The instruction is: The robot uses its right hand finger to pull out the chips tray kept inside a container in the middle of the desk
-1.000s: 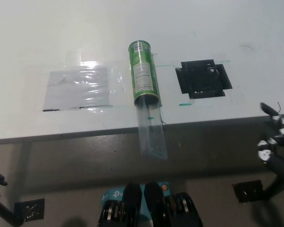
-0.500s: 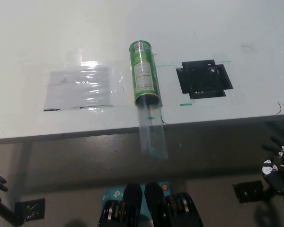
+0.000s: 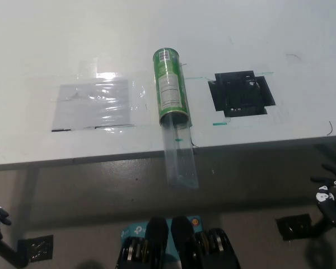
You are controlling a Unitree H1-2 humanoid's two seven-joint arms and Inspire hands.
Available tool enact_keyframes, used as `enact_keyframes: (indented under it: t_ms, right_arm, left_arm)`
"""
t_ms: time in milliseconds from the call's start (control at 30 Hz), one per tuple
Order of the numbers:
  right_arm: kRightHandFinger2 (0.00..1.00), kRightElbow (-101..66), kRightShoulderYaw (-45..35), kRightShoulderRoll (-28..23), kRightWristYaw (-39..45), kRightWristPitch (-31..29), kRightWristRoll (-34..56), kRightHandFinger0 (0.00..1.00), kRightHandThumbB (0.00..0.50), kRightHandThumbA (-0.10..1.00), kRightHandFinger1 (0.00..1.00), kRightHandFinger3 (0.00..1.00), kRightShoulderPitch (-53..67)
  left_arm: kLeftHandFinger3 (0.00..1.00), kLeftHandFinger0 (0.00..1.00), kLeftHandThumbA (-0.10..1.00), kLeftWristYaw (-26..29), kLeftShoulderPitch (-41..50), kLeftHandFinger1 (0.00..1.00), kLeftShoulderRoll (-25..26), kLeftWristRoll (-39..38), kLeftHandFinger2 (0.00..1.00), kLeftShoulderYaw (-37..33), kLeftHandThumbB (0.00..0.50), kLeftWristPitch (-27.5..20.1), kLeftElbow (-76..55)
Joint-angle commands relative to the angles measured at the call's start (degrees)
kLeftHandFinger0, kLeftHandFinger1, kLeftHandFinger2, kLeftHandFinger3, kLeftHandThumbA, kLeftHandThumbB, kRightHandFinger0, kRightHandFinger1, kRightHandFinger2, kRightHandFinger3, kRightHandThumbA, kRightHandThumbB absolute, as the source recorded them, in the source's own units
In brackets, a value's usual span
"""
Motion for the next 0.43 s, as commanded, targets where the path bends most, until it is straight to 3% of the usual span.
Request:
enact_keyframes:
  t_ms: [0, 167, 400]
  right_arm:
    - [0.55, -0.9, 0.45, -0.81, -1.76, 0.35, 0.75, 0.0, 0.21, -0.1, 0.0, 0.78, -1.25]
    - [0.58, -1.13, 0.47, -1.08, -1.9, 1.47, 1.1, 0.0, 0.187, -0.1, 0.0, 0.8, -0.85]
    - [0.54, -1.85, 0.31, -1.0, -2.01, 2.32, 2.03, 0.0, 0.192, -0.1, 0.0, 0.78, -0.19]
  left_arm:
    - [0.65, 0.2, -0.1, 0.26, -0.47, 0.26, 0.96, 0.51, 0.38, -0.02, 0.0, -1.63, -0.29]
    - [0.66, 0.21, -0.1, 0.24, -0.16, 0.27, 0.9, 0.58, 0.39, -0.18, 0.001, -1.54, -0.19]
    - [0.64, 0.17, -0.1, 0.25, 0.59, 0.23, 0.73, 0.63, 0.36, -0.28, 0.009, -1.07, -0.88]
